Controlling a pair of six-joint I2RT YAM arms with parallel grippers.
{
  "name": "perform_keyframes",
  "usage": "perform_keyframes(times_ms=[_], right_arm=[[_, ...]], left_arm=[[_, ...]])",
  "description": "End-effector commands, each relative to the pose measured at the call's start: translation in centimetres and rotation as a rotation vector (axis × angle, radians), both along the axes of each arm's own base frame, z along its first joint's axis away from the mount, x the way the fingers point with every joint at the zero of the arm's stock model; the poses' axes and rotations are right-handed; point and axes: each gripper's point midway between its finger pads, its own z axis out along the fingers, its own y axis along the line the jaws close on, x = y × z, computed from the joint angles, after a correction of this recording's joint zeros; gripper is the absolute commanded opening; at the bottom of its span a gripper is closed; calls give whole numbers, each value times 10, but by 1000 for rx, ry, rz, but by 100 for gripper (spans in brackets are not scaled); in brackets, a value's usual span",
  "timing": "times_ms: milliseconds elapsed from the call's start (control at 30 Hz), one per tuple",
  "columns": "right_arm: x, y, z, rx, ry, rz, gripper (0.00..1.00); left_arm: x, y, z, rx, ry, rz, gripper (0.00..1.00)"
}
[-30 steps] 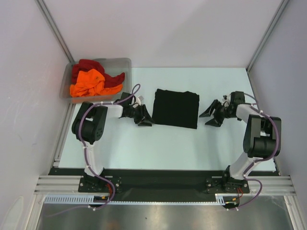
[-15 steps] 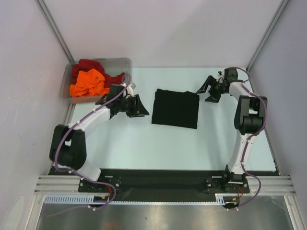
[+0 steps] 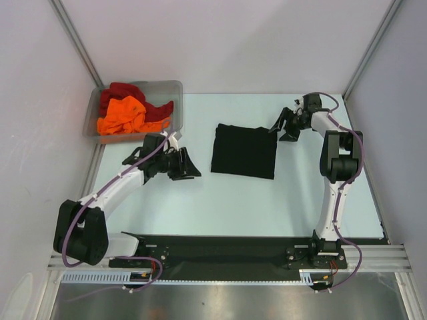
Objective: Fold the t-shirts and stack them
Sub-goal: Neatly place the folded tshirt to the corner
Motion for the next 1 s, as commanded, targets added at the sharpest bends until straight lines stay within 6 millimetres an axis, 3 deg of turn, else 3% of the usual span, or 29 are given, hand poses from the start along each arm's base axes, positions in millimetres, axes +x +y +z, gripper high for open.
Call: perform_keyframes(times_ms=[0, 167, 533, 833, 933, 967], right_arm=[[-8, 6, -16, -1, 31, 33, 68], [-12, 12, -23, 19, 44, 39, 63], [-12, 19, -31, 50, 53, 42, 58], [-5, 25, -30, 101, 33, 31, 47], [-5, 28, -30, 116, 25, 50, 37], [-4, 28, -30, 114, 24, 50, 26]], left_arm=[[12, -4, 33, -28, -82, 8, 47], [22, -10, 55, -64, -110, 18, 49], [21, -9, 67, -72, -122, 21, 53], [23, -11, 74, -76, -125, 12, 54], [24, -11, 74, -77, -122, 14, 54], [24, -11, 74, -78, -121, 13, 54]])
